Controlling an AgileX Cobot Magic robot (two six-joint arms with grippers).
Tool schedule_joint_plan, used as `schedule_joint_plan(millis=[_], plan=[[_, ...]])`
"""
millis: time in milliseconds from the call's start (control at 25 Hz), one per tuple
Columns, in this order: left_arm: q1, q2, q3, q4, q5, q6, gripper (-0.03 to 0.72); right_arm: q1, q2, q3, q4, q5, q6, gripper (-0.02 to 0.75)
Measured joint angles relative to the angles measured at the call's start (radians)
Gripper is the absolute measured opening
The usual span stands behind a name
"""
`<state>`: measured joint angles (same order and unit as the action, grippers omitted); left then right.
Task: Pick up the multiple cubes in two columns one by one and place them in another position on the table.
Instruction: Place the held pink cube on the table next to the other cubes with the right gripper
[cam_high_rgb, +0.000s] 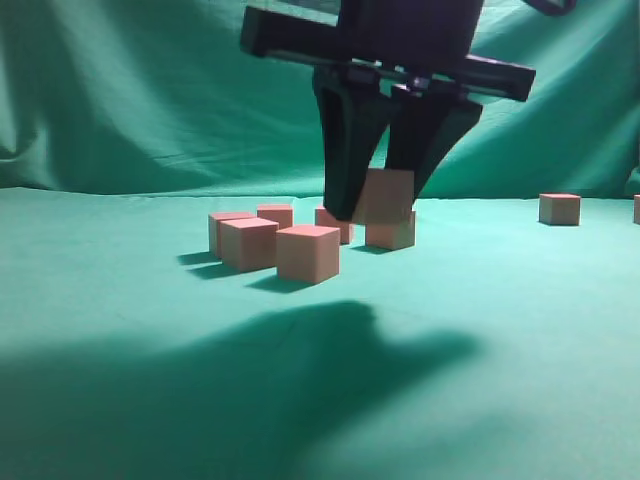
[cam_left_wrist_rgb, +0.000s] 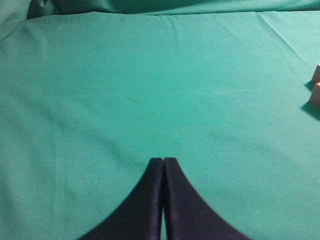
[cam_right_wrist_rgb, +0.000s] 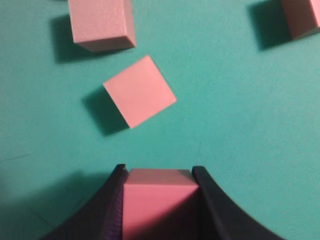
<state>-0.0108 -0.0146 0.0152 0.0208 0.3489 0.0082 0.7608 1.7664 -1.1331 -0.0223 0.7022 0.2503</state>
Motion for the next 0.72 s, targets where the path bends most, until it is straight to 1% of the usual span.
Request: schedule_joint_plan(millis=[240,560,720], plan=[[0.0,0.0,0.0,0.0,0.0,0.0,0.0,0.0,0.006,0.0,0.013,0.013,0.004,0.26],[0.0,0.0,0.0,0.0,0.0,0.0,0.0,0.0,0.033,0.0,0.014,-0.009,0.009,0.26],[0.0,0.0,0.0,0.0,0.0,0.0,0.0,0.0,0.051,0.0,-0.012,-0.022,0.016,0.26]])
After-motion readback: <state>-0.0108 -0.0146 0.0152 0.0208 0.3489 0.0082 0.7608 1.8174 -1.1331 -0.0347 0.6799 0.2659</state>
